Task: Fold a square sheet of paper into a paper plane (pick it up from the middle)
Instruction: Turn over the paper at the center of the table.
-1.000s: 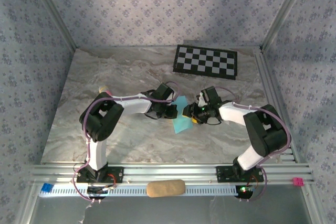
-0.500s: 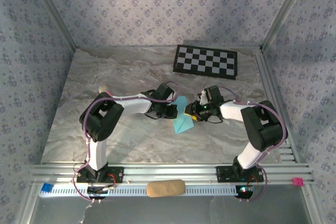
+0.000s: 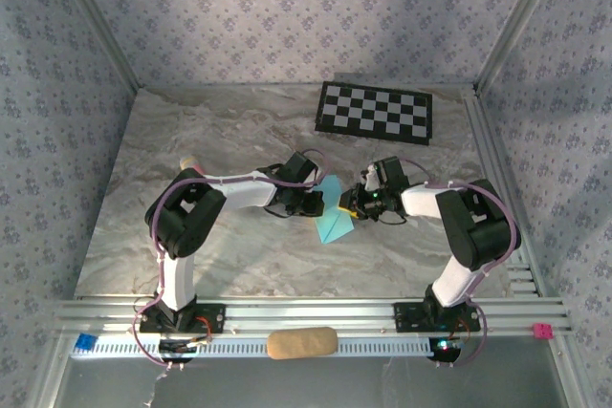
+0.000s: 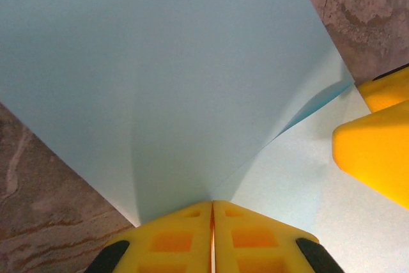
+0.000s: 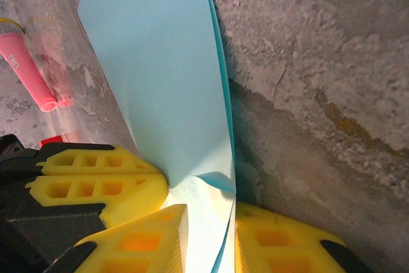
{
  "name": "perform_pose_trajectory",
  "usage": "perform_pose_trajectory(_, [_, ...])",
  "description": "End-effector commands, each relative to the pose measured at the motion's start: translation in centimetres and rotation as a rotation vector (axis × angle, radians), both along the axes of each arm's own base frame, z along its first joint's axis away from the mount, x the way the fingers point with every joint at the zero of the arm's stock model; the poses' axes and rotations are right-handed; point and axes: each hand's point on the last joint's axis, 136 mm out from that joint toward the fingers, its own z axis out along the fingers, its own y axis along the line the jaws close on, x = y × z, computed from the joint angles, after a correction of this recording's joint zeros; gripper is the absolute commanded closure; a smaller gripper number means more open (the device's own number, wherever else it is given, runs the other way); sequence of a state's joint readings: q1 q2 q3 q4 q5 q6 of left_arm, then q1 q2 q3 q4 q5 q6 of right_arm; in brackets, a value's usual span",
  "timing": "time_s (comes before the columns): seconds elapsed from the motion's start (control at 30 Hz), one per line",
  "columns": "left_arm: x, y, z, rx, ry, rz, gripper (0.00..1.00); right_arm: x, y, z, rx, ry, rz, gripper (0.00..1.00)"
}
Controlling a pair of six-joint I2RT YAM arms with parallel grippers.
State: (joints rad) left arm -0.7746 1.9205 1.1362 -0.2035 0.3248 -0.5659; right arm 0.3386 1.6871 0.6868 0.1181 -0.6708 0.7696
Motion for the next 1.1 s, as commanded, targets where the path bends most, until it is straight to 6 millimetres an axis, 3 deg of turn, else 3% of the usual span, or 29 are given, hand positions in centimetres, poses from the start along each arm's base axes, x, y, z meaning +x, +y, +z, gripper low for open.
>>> perform_pose_trajectory(0.0, [-0.6,0.1,-0.6,0.008,0.012,-0.006,0.89,-0.1,-0.1,-0.4,0.006,0.004,0.013,0.78])
perform_pose_trajectory(0.43, [-0.1,-0.3,1.1,-0.040,-0.014,0.010,0.86,0.0,-0.1,-0.7,0.020,0.003,0.012,0.89])
perform_pose_trajectory(0.67, [0.8,0.2,5.7,-0.107,-0.126,0.058,0.70,0.1,-0.4,0.4,0.025,-0.032,0.012,0.98])
perform_pose_trajectory(0.9, [2.5,5.4,10.3,-0.070,-0.297,0.263,0.59,0.2,-1.8,2.1,-0.095,-0.104,0.024,0.99])
perform_pose_trajectory(1.07, [2.7,9.4,12.4,-0.071,-0.379,0.392,0.51,0.2,-3.0,3.4,-0.239,-0.175,0.052,1.00])
